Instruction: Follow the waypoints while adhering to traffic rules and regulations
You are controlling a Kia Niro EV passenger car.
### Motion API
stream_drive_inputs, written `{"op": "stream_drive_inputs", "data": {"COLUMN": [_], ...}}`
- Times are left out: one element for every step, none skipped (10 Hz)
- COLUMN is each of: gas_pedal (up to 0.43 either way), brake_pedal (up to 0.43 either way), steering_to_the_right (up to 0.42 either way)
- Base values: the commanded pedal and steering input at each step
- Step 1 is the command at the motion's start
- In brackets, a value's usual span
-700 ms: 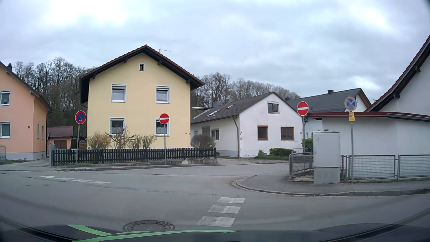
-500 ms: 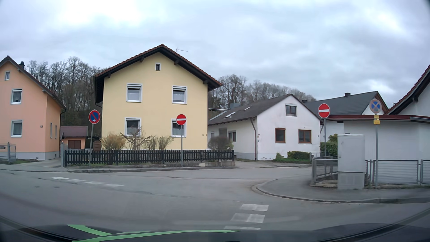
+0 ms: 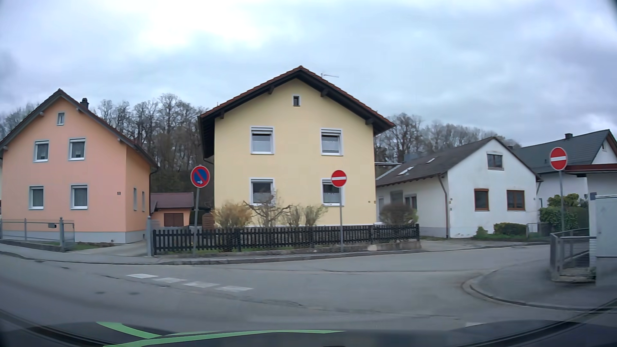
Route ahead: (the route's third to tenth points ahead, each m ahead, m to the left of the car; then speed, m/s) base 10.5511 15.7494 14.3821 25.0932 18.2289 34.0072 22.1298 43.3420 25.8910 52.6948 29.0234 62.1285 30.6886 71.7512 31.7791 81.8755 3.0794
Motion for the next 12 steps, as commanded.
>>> {"op": "stream_drive_inputs", "data": {"gas_pedal": [0.311,0.311,0.311,0.311,0.311,0.311,0.311,0.311,0.311,0.311,0.311,0.311], "brake_pedal": [0.0,0.0,0.0,0.0,0.0,0.0,0.0,0.0,0.0,0.0,0.0,0.0], "steering_to_the_right": [-0.676,-0.68,-0.68,-0.68,-0.68,-0.678,-0.674,-0.669,-0.667,-0.661,-0.649,-0.621]}}
